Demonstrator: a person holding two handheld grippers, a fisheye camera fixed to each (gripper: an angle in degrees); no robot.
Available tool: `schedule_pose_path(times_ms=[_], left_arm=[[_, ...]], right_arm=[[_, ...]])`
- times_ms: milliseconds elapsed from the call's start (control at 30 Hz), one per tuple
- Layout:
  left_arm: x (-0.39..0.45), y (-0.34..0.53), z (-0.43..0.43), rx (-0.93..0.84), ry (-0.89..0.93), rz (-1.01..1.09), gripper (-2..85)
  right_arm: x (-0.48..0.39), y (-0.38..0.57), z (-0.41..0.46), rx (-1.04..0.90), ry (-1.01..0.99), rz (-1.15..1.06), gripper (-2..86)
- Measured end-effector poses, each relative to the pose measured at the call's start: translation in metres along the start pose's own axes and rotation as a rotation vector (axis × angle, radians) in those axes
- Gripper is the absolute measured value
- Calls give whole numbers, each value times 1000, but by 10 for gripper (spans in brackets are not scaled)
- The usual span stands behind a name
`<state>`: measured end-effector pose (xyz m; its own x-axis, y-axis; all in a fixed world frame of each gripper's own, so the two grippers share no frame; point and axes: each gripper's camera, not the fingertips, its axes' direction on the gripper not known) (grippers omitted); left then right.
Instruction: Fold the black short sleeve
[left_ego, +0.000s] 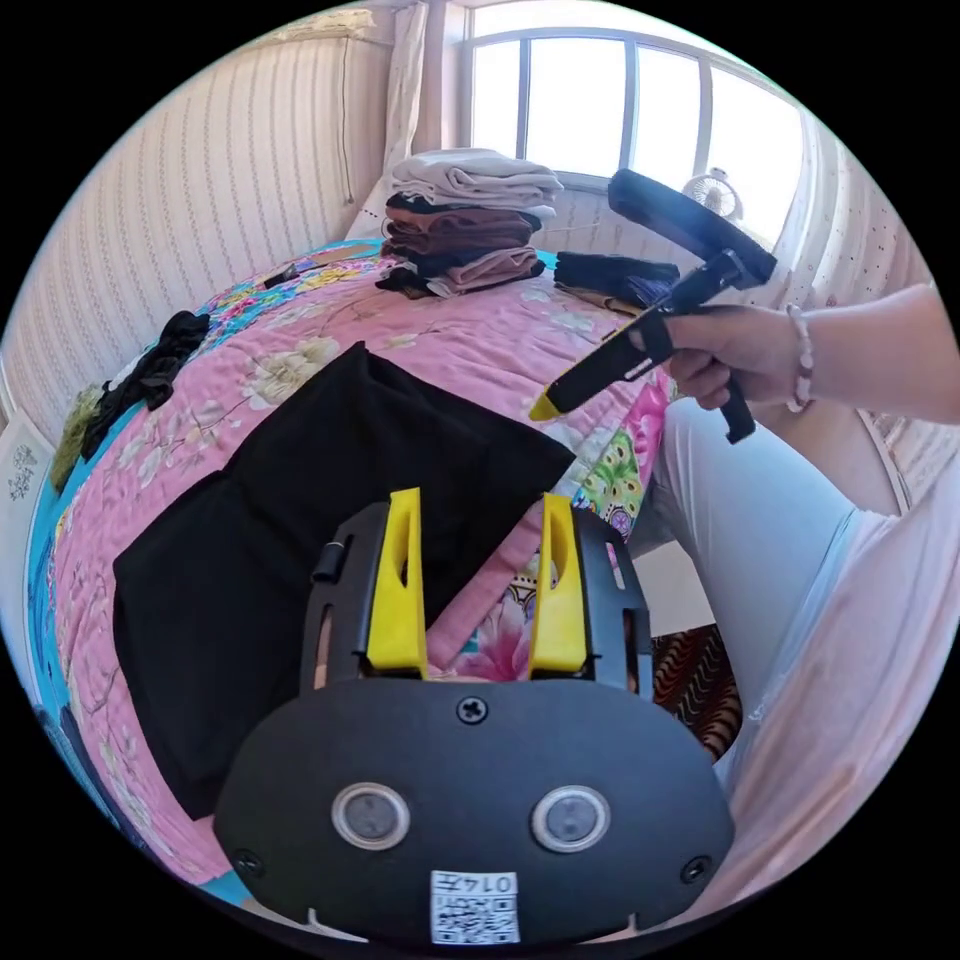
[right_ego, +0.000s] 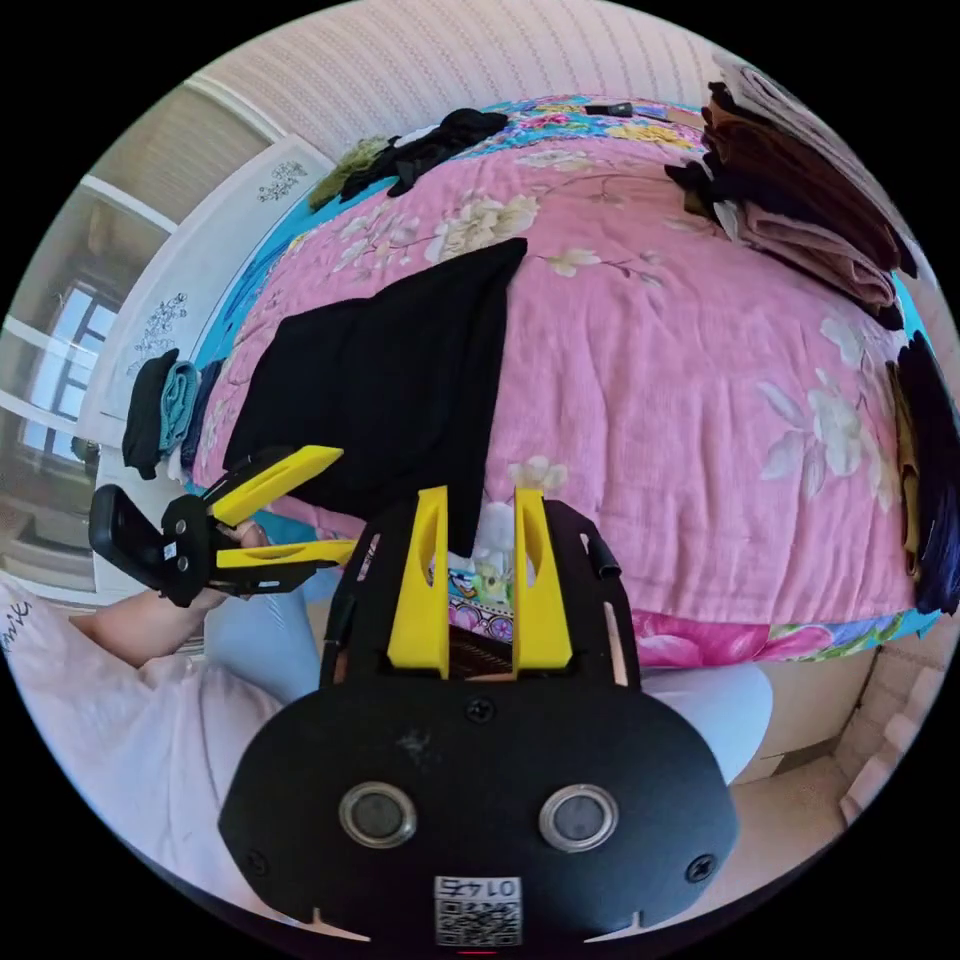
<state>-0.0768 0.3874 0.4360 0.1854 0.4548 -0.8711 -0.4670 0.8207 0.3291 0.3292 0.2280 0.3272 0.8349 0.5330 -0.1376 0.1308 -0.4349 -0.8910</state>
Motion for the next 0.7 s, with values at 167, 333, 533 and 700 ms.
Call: schedule_pose_path(times_ms=[167,333,533,700], left_arm=[[13,-26,22,-72,18,42,179],[1,-61,22,-142,-24,-20,81],[-33,-79,9,-120,38,-140,3],[-41,-92,-3,-114,40,-135,-4]], right_arm=[[23,3,12,-10,-157,85,25],[11,-15,-19,80,-464,-99,19],[50,-55,-50,307,-334,-77,76],[100,-113,-7,306,-278,158,123]])
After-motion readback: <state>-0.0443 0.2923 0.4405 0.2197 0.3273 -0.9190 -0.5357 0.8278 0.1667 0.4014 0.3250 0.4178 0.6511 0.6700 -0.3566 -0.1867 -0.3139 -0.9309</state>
